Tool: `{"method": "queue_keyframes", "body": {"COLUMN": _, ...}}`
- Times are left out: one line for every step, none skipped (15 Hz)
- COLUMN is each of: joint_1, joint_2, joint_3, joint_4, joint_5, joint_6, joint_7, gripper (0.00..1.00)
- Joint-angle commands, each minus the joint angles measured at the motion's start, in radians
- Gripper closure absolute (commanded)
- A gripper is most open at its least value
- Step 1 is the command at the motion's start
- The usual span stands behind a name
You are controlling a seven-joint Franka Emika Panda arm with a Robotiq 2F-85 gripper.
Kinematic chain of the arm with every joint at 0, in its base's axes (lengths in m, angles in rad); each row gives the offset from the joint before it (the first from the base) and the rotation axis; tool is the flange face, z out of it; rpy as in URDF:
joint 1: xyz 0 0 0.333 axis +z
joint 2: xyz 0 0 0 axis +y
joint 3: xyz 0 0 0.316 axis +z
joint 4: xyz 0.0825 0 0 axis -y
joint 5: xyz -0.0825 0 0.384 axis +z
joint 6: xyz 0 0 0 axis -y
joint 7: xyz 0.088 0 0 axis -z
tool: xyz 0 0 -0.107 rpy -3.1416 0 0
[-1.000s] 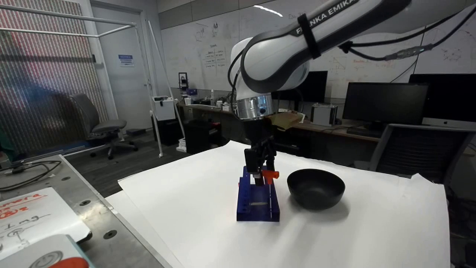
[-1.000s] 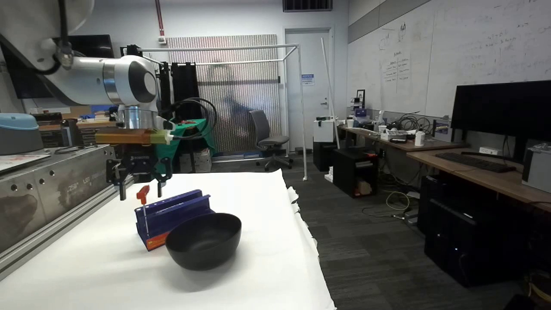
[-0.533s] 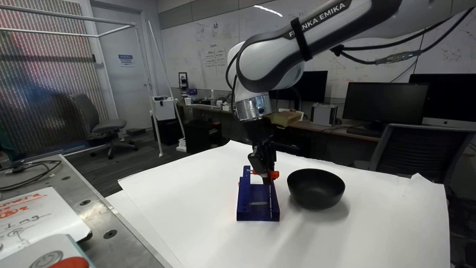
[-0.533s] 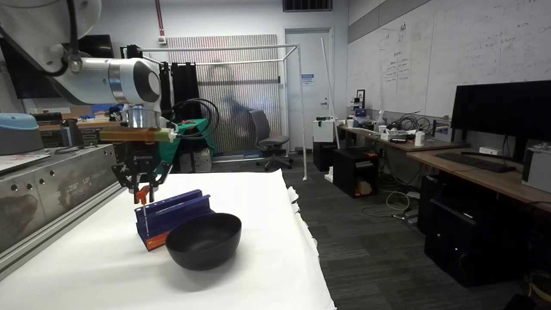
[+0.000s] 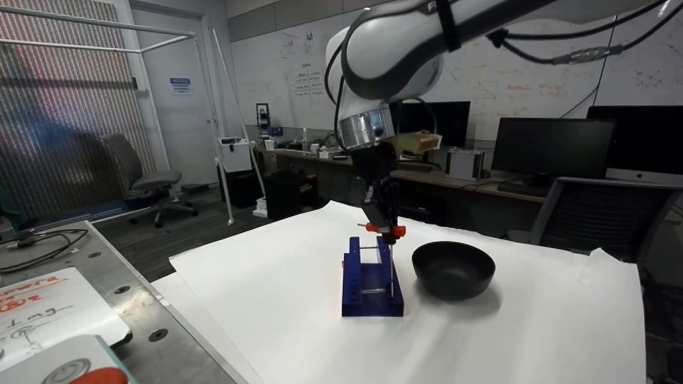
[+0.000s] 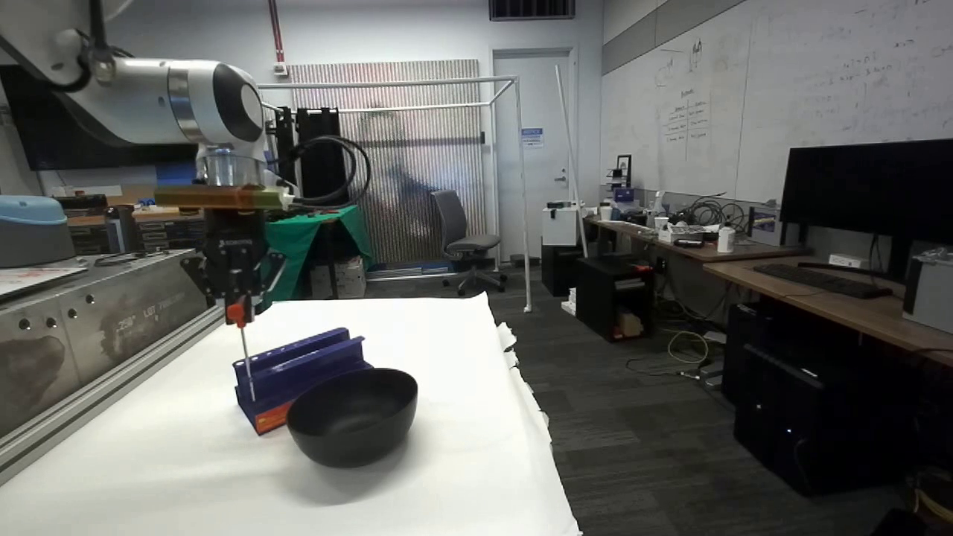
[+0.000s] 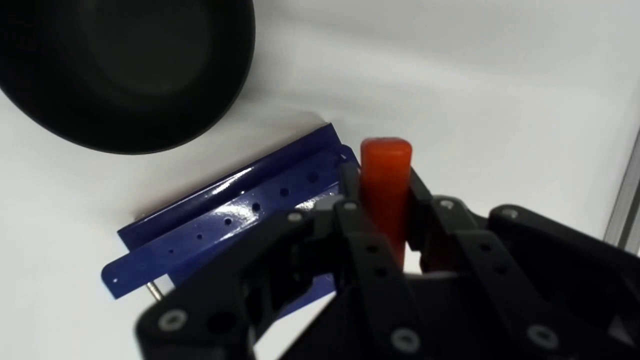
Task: Put the orange object in the bowl
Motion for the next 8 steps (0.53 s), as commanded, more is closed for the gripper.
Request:
{"method": "queue_keyframes", "body": {"joint_1": 0.031, "joint_2": -0.142, "joint_3": -0.023, "joint_4": -0.067, "joint_5": -0.026, "joint_6": -0.040, "joint_7": 0.106, "gripper": 0.91}}
{"method": "queue_keyframes", "body": {"joint_1": 0.046, "joint_2": -0.158, "joint_3": -0.039, "joint_4": -0.071, "joint_5": -0.069, "joint_6": -0.061, "joint_7": 0.165, "gripper": 0.91}}
{"method": "queue_keyframes", "body": {"joint_1": 0.047, "joint_2": -0.170, "joint_3": -0.045, "joint_4": -0.084, "joint_5": -0.092, "joint_6": -0.050, "joint_7": 0.202, "gripper": 0.91}}
{"method": "queue_keyframes", "body": {"joint_1": 0.051, "joint_2": -0.173, "joint_3": -0.054, "joint_4": -0.098, "joint_5": -0.127, "joint_6": -0.038, "joint_7": 0.241, "gripper": 0.91}}
{"method": "queue_keyframes", "body": {"joint_1": 0.054, "joint_2": -0.170, "joint_3": -0.064, "joint_4": -0.113, "joint_5": -0.162, "joint_6": -0.019, "joint_7": 0.280, "gripper": 0.91}}
{"method": "queue_keyframes", "body": {"joint_1": 0.058, "joint_2": -0.164, "joint_3": -0.073, "joint_4": -0.123, "joint_5": -0.197, "joint_6": -0.017, "joint_7": 0.322, "gripper": 0.91}}
{"method": "queue_keyframes", "body": {"joint_1": 0.059, "joint_2": -0.152, "joint_3": -0.082, "joint_4": -0.134, "joint_5": -0.228, "joint_6": -0.001, "joint_7": 0.367, "gripper": 0.91}}
{"method": "queue_keyframes", "body": {"joint_1": 0.061, "joint_2": -0.135, "joint_3": -0.093, "joint_4": -0.142, "joint_5": -0.261, "joint_6": 0.006, "joint_7": 0.413, "gripper": 0.91}}
